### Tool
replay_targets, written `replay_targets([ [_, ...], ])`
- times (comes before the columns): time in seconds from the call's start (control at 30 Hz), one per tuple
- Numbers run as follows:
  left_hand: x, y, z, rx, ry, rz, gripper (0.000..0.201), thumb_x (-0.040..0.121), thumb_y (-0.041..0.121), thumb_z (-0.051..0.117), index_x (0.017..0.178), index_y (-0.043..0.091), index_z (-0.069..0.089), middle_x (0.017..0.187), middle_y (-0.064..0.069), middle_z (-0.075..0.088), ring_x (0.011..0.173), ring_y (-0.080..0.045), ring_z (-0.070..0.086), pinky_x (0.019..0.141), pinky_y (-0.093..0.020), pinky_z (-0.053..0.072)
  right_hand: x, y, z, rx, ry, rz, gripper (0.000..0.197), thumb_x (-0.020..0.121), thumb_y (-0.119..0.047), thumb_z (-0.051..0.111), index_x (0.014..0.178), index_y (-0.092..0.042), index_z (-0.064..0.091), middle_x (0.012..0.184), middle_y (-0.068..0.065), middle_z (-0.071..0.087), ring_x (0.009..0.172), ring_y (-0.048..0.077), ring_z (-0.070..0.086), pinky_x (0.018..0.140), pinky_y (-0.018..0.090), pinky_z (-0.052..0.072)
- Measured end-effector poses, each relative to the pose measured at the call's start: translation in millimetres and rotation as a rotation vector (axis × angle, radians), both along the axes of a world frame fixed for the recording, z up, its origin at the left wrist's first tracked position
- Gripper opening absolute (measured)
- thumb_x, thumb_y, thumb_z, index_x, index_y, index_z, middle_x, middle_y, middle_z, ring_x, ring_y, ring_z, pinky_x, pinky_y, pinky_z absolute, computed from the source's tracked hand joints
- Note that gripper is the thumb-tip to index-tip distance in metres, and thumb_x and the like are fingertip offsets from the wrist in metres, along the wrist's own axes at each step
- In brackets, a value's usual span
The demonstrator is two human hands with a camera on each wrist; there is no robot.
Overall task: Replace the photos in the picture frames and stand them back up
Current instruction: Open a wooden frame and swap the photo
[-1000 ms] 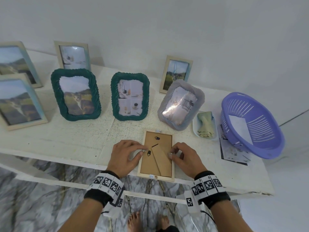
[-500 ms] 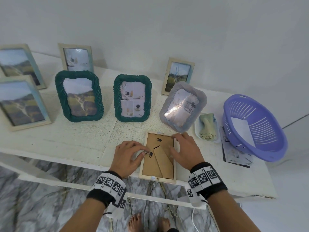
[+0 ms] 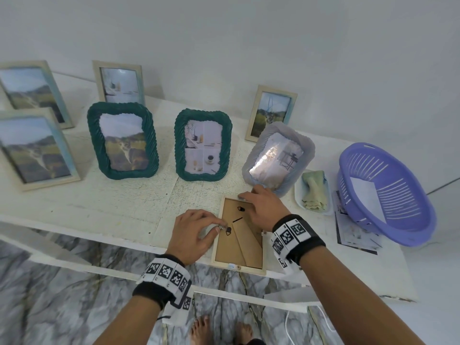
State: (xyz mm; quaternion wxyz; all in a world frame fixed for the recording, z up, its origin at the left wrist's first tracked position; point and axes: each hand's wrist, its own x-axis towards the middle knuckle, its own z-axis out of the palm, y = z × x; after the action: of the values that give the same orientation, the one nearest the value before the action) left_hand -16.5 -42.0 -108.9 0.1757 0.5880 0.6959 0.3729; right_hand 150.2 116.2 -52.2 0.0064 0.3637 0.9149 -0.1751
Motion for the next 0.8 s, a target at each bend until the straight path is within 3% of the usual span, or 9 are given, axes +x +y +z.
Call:
replay_targets([
  [0.17, -0.4, 0.4, -0.8, 0.002, 0.003, 0.001, 0.024, 0.088, 0.054, 0.045, 0.100, 0.052, 0.067, 0.098, 0.028, 0.059, 0.105, 0.000, 0.047, 0.087, -0.029, 0.027, 5.9, 7.4, 4.6, -0.055, 0.003, 0.101, 0.048, 0.087, -0.008, 0.045, 0.133, -0.014, 0.056, 0.105, 0.015, 0.061, 0.096, 0.032, 0.054, 0.081, 0.034, 0.041],
  [0.3, -0.3, 0.4, -2.0, 0.008, 0.005, 0.009, 0.023, 0.088, 0.055, 0.047, 0.099, 0.052, 0.067, 0.097, 0.027, 0.060, 0.105, -0.001, 0.048, 0.087, -0.029, 0.029, 10.7, 11.3, 11.7, -0.088, -0.006, 0.141, 0.050, 0.085, -0.006, 0.043, 0.130, -0.015, 0.060, 0.107, 0.015, 0.064, 0.096, 0.030, 0.057, 0.086, 0.038, 0.046],
  [0.43, -0.1, -0.1, -2.6, 0.014, -0.005, 0.011, 0.023, 0.087, 0.054, 0.047, 0.099, 0.051, 0.067, 0.098, 0.026, 0.061, 0.105, -0.002, 0.049, 0.088, -0.031, 0.031, 12.0, 14.6, 11.8, -0.105, 0.015, 0.211, 0.048, 0.077, -0.007, 0.040, 0.114, -0.008, 0.071, 0.097, 0.012, 0.070, 0.089, 0.026, 0.063, 0.078, 0.023, 0.040],
  [0.5, -0.1, 0.0, -2.8, 0.018, -0.006, 0.013, 0.023, 0.088, 0.053, 0.048, 0.099, 0.051, 0.067, 0.098, 0.026, 0.061, 0.104, -0.002, 0.049, 0.088, -0.032, 0.032, 12.2, 15.7, 11.3, -0.113, 0.025, 0.218, 0.048, 0.076, -0.009, 0.039, 0.110, -0.008, 0.072, 0.098, 0.010, 0.071, 0.090, 0.024, 0.064, 0.080, 0.021, 0.040],
  [0.57, 0.1, 0.1, -2.9, 0.017, -0.007, 0.015, 0.022, 0.088, 0.053, 0.048, 0.099, 0.051, 0.067, 0.098, 0.026, 0.061, 0.104, -0.002, 0.049, 0.089, -0.033, 0.032, 14.6, 15.5, 10.3, -0.122, 0.056, 0.192, 0.049, 0.077, -0.011, 0.038, 0.113, -0.009, 0.071, 0.101, 0.009, 0.072, 0.092, 0.024, 0.065, 0.084, 0.028, 0.047],
  [0.63, 0.0, 0.1, -2.7, 0.015, -0.003, 0.015, 0.022, 0.088, 0.052, 0.049, 0.099, 0.051, 0.067, 0.097, 0.026, 0.061, 0.104, -0.002, 0.049, 0.089, -0.033, 0.032, 16.6, 12.2, 13.9, -0.133, 0.112, 0.147, 0.049, 0.084, -0.011, 0.038, 0.125, -0.015, 0.064, 0.096, 0.009, 0.072, 0.084, 0.024, 0.065, 0.081, 0.036, 0.052],
  [0.67, -0.2, 0.1, -2.5, 0.014, -0.001, 0.015, 0.022, 0.087, 0.052, 0.049, 0.100, 0.051, 0.067, 0.098, 0.026, 0.061, 0.104, -0.002, 0.049, 0.089, -0.033, 0.032, 17.3, 9.3, 17.8, -0.153, 0.144, 0.105, 0.048, 0.089, -0.011, 0.040, 0.133, -0.019, 0.056, 0.096, 0.008, 0.070, 0.078, 0.021, 0.064, 0.077, 0.035, 0.053],
  [0.73, 0.0, 0.1, -1.6, 0.008, -0.004, 0.013, 0.023, 0.087, 0.053, 0.048, 0.100, 0.052, 0.067, 0.098, 0.027, 0.060, 0.104, -0.002, 0.049, 0.088, -0.032, 0.030, 18.3, 1.5, 23.9, -0.193, 0.177, 0.012, 0.051, 0.094, -0.009, 0.045, 0.143, -0.023, 0.042, 0.105, 0.004, 0.064, 0.073, 0.008, 0.057, 0.076, 0.024, 0.046],
  [0.8, 0.4, -0.3, -0.1, 0.004, -0.004, 0.013, 0.024, 0.087, 0.054, 0.047, 0.101, 0.052, 0.067, 0.098, 0.027, 0.060, 0.104, -0.003, 0.049, 0.088, -0.032, 0.031, 20.3, -9.2, 24.0, -0.169, 0.199, -0.047, 0.051, 0.095, -0.011, 0.049, 0.145, -0.019, 0.041, 0.117, 0.010, 0.060, 0.088, 0.012, 0.054, 0.084, 0.020, 0.038],
])
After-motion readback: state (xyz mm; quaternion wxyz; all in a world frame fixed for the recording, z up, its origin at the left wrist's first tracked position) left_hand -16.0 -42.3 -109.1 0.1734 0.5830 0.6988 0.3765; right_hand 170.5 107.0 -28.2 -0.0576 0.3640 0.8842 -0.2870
